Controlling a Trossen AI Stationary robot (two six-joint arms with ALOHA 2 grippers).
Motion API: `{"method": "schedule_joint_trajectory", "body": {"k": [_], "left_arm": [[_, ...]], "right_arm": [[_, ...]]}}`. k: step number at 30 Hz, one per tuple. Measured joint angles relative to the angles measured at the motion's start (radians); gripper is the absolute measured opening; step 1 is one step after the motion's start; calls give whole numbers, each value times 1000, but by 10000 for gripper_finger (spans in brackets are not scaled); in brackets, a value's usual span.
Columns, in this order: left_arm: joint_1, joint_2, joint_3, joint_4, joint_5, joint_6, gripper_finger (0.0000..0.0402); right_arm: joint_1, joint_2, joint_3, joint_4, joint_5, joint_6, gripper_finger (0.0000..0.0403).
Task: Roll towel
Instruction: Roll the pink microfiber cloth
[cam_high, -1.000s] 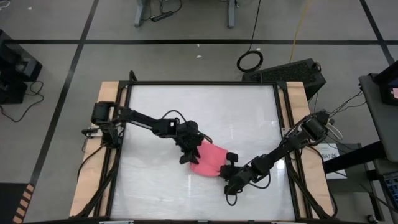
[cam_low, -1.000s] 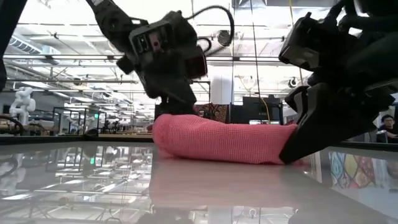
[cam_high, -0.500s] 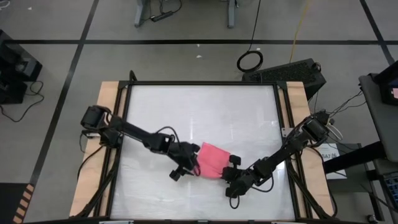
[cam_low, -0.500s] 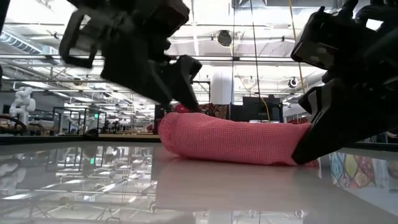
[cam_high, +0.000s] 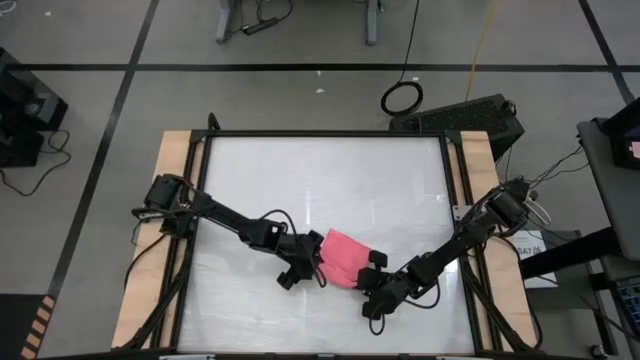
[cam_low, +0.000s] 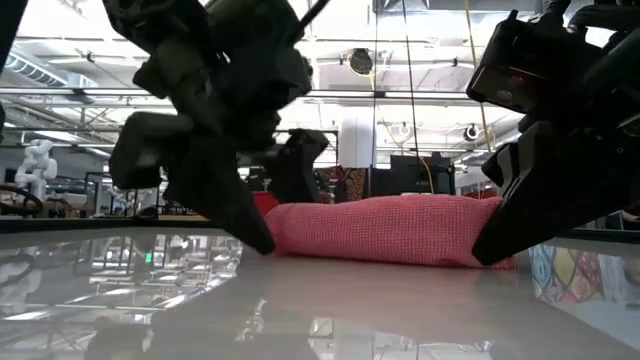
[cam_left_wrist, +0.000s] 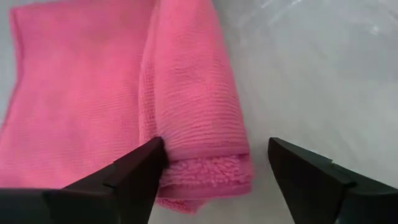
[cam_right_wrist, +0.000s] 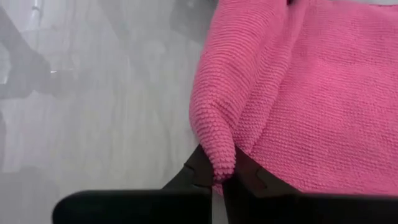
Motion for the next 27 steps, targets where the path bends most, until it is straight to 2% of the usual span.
{"method": "schedule_joint_trajectory", "body": {"k": [3, 5, 12, 13, 18, 24, 27], "left_arm": [[4, 20, 1, 3, 33, -6, 264], [5, 30, 2, 6, 62, -7, 228], [26, 38, 12, 9, 154, -115, 29], [31, 39, 14, 11, 179, -145, 19], [63, 41, 15, 79, 324, -330, 19], [129, 43, 16, 76, 460, -568, 14], [154, 45, 16, 49, 493, -648, 13]], "right_arm": [[0, 0, 0, 0, -2, 7, 4], [0, 0, 0, 0, -3, 18, 4], [4, -15, 0, -9, -29, 18, 4], [5, -22, 0, -16, -31, 5, 6], [6, -70, -1, -83, -46, -8, 34], [6, -108, -1, -160, -111, 3, 61], [9, -116, -1, -186, -102, 38, 63]]}}
